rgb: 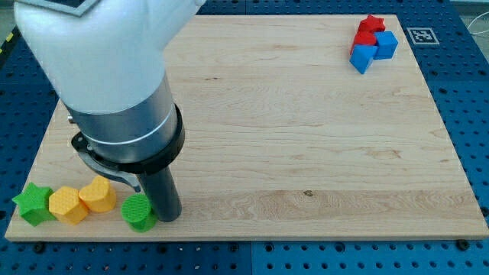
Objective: Slide the green circle a bit left
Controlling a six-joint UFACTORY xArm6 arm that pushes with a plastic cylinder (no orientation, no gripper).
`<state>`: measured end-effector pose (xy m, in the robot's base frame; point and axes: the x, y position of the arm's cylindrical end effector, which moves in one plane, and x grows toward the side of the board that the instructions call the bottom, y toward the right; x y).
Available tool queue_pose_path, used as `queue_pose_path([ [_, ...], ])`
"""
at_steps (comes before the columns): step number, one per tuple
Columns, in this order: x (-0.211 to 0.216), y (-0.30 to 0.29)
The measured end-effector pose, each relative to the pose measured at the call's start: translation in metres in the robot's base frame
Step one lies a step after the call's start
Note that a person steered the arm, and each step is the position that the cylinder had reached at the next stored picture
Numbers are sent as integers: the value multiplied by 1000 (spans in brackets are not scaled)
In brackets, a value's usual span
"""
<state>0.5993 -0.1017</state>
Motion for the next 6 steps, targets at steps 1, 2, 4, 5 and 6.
queue_pose_path([
  [1,2,26],
  [2,4,75],
  [4,20,40],
  [5,18,-10],
  [6,17,-11],
])
